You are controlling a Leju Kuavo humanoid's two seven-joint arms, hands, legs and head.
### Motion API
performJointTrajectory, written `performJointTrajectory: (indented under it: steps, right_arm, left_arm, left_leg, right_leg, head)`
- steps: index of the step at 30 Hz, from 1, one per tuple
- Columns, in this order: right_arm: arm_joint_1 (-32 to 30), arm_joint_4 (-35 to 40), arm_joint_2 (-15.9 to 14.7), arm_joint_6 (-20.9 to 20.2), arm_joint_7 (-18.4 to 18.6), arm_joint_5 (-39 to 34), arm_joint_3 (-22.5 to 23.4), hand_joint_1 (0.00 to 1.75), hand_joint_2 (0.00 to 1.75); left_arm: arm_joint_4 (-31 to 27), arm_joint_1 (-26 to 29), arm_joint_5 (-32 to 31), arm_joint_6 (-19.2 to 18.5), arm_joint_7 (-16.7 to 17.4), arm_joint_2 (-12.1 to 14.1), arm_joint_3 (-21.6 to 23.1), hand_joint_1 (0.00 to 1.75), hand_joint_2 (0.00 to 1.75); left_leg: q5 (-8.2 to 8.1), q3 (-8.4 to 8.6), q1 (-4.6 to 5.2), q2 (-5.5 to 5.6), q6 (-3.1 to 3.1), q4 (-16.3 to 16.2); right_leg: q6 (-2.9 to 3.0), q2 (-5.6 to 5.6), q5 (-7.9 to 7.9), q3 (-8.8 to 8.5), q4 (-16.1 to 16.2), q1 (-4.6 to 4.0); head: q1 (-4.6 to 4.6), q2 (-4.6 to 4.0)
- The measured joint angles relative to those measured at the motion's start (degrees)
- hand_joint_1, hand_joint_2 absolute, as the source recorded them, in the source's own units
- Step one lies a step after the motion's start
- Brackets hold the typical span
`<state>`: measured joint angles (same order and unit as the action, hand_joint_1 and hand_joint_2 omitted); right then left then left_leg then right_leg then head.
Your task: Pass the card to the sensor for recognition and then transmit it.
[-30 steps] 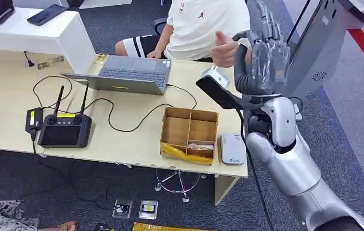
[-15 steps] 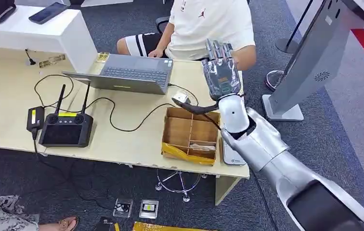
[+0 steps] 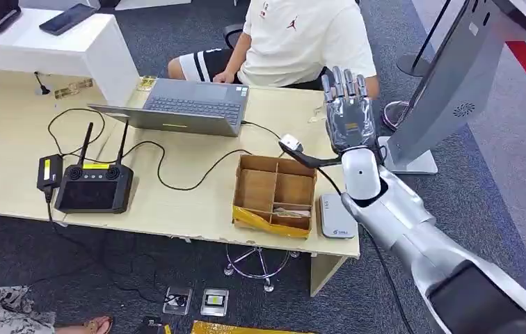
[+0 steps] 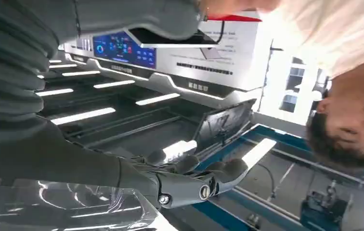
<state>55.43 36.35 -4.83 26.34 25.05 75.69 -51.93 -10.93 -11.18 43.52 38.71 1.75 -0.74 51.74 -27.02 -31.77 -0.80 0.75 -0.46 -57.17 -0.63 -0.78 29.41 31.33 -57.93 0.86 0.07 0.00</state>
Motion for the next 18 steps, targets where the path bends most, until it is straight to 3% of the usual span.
performJointTrajectory:
  steps: [6,10,18]
  right_arm:
    - [-2.7,5.5,-3.6,3.6,0.6,-2.4,4.0,0.0,1.75]
    - [-7.3,13.8,-5.8,3.8,-2.2,-8.4,7.3,0.0,1.75]
    - [-24.3,44.9,-9.3,-7.4,-4.6,-13.7,9.6,0.0,1.75]
  left_arm:
    - [0.0,0.3,0.3,0.1,0.0,0.2,0.4,0.0,1.75]
    - [0.0,1.1,1.7,0.3,0.0,0.3,0.9,0.0,1.75]
    - [0.0,3.9,5.5,0.5,-3.1,1.1,0.8,0.0,1.75]
  left_leg:
    - [-0.02,0.02,0.0,-0.14,0.01,0.0]
    - [-0.03,0.03,-0.01,-0.14,0.02,0.0]
    - [-0.18,0.0,-0.03,-0.19,-0.03,0.0]
  right_leg:
    - [0.0,0.16,0.0,0.02,0.0,0.0]
    - [0.0,0.15,0.0,0.0,0.0,-0.01]
    - [0.03,0.18,0.07,0.07,0.0,-0.04]
  head:
    - [0.0,0.0]
    - [0.0,0.0]
    - [-0.07,0.0]
